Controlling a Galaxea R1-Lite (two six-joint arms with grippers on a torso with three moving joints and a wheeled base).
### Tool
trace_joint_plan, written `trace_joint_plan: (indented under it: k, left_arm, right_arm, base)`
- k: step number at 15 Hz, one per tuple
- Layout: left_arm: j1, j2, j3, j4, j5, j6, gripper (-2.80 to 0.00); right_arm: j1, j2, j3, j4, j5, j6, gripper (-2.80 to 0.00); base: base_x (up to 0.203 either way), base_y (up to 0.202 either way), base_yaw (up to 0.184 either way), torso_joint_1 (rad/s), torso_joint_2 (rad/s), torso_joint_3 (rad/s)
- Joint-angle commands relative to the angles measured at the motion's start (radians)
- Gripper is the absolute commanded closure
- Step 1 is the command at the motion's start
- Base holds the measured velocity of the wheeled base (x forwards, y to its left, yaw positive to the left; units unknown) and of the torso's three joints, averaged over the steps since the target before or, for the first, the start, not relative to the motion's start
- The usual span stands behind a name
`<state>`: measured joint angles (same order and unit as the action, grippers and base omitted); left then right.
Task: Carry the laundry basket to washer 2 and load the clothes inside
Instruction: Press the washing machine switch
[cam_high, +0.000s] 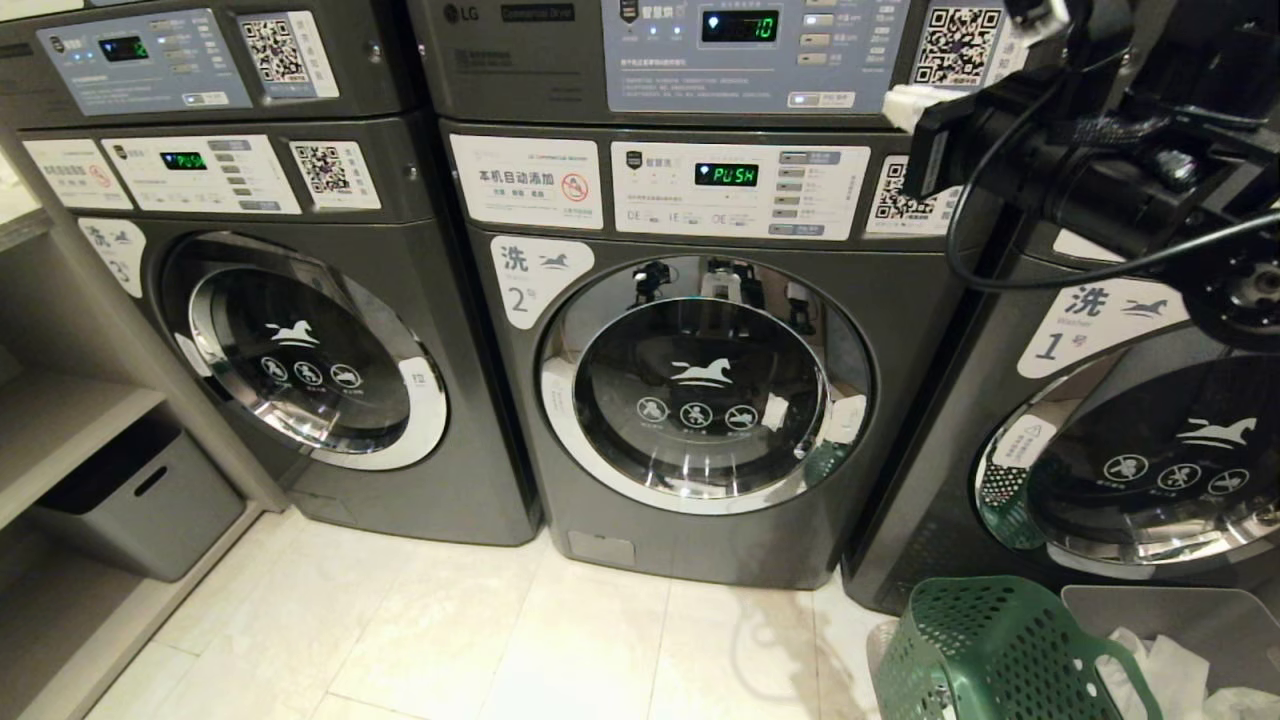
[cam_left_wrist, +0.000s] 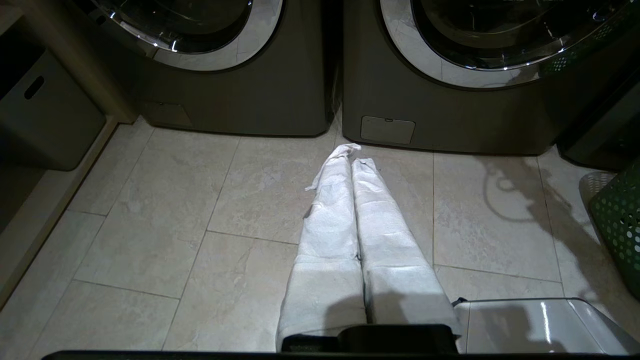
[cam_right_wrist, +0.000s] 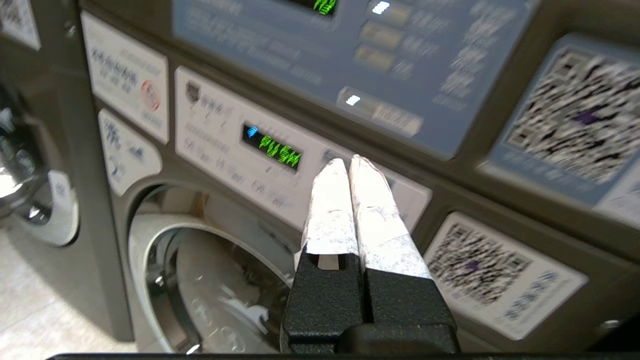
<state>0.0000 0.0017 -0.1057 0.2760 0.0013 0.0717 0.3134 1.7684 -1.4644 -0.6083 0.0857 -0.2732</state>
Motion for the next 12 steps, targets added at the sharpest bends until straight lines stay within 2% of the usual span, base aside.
trace_joint_plan:
  k: [1,6,8,12]
  left_arm:
    - [0.0,0.0,0.0,0.002,0.0,0.0,0.0]
    - [0.0,0.0,0.0,0.002,0.0,0.0,0.0]
    - [0.0,0.0,0.0,0.002,0.0,0.0,0.0]
    - [0.0,0.0,0.0,0.002,0.0,0.0,0.0]
  right_arm:
    - [0.001,0.049,0.066,-0.083,0.002,-0.001,0.0]
    - [0.001,0.155,0.043,-0.141,0.003,-0.001,0.0]
    - [0.001,0.205,-0.021,-0.16,0.002,-0.005,0.0]
    - [0.058,0.224,-0.032,-0.165,0.005,-0.008,0.0]
  base:
    - [0.0,0.0,0.0,0.0,0.0,0.0]
    - [0.0,0.0,0.0,0.0,0.0,0.0]
    - [0.0,0.0,0.0,0.0,0.0,0.0]
    - [0.0,0.0,0.0,0.0,0.0,0.0]
